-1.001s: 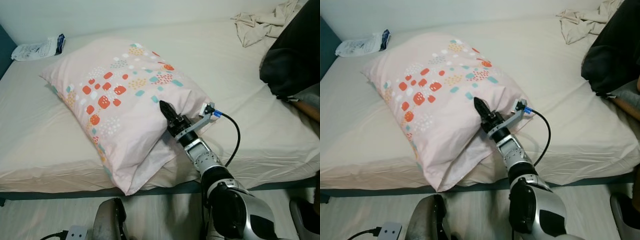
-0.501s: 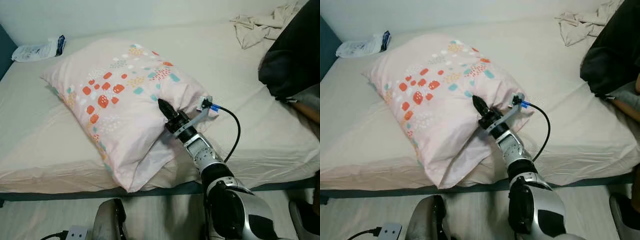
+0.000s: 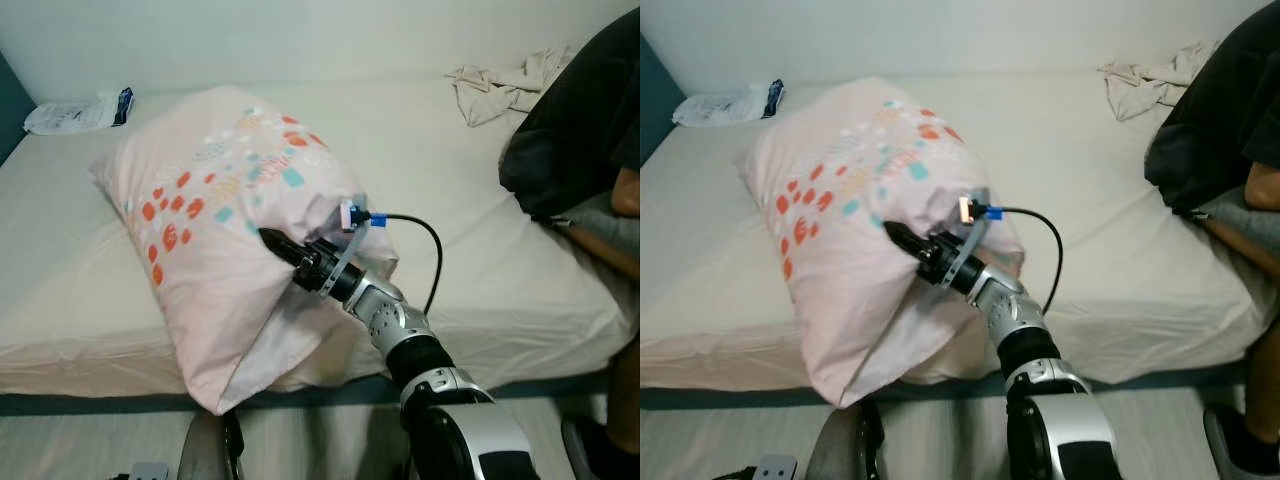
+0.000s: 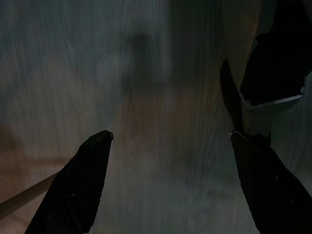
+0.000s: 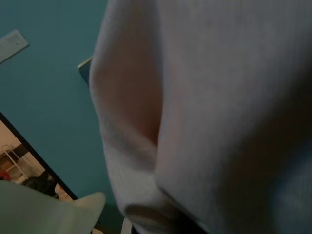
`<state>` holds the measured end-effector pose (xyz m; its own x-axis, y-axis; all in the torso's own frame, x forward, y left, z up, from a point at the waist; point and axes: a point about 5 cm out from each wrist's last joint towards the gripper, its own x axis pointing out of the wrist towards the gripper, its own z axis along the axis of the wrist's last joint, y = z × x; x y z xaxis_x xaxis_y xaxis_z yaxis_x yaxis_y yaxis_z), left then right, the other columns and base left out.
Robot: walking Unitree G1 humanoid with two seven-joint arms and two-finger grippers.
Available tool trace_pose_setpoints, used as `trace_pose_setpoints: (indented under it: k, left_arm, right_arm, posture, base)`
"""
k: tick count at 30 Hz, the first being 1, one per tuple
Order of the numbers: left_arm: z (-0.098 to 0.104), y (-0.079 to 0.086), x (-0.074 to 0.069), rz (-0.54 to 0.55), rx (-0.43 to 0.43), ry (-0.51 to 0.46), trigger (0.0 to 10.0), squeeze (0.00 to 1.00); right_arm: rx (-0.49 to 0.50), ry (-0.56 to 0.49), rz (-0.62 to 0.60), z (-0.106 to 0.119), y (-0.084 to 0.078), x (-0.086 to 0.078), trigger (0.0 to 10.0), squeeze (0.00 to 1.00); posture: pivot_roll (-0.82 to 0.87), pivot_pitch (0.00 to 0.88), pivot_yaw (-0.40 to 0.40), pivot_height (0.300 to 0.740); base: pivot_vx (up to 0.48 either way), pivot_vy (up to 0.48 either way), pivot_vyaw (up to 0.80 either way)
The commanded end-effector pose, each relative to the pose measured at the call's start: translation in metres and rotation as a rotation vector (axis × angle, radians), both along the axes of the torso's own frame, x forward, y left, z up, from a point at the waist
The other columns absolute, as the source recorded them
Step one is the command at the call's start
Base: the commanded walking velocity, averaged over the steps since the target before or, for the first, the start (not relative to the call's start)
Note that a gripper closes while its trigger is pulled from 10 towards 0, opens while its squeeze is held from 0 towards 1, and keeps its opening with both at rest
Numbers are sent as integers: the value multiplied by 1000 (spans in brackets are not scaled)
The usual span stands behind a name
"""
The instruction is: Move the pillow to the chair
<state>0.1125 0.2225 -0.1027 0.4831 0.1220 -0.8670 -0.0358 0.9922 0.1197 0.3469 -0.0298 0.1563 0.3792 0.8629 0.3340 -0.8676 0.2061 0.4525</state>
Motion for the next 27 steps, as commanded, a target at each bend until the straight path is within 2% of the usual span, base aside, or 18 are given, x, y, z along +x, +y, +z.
trace_pose_setpoints:
  k: [1, 6, 9, 13, 15, 18, 20, 23, 27]
  left_arm:
    - [0, -18, 12, -7, -44, -34, 10000, 0]
    - [6, -10, 23, 84, -34, -88, 10000, 0]
    - [13, 4, 35, 159, -13, -152, 10000, 0]
    - [19, 15, 42, 186, 18, -185, 10000, 0]
    - [21, 21, 43, 182, 52, -186, 10000, 0]
    - [22, 35, 35, 119, 194, -134, 10000, 0]
    - [21, 37, 32, 108, 223, -121, 10000, 0]
    - [21, 41, 27, 203, 193, -134, 10000, 0]
    - [20, 37, 28, 211, 149, -143, 10000, 0]
  right_arm:
    - [89, 70, 56, -14, 27, -16, 10000, 0]
    - [70, 67, 24, -12, 22, -10, 10000, 0]
    - [71, 73, 13, -8, 18, -6, 10000, 0]
    - [72, 78, 17, -6, 16, -6, 10000, 0]
    - [73, 80, 16, -6, 16, -6, 10000, 0]
    - [83, 83, 14, -6, 16, -6, 10000, 0]
    - [87, 84, 12, -5, 16, -5, 10000, 0]
    - [102, 85, 1, -5, 13, -4, 10000, 0]
    - [103, 89, -5, -5, 11, -3, 10000, 0]
  posture:
    - [-6, 55, 2, 320]
    - [2, 44, -12, 334]
    - [7, 41, -19, 349]
    - [15, 36, -29, 363]
    - [16, 32, -29, 368]
    - [10, 28, -26, 383]
    - [9, 28, -25, 388]
    - [4, 28, -20, 403]
    - [2, 28, -17, 422]
  base:
    - [0, 0, 0]
    - [0, 0, 0]
    - [0, 0, 0]
    - [0, 0, 0]
    - [0, 0, 0]
    - [0, 0, 0]
    - [0, 0, 0]
    - [0, 0, 0]
    - [0, 0, 0]
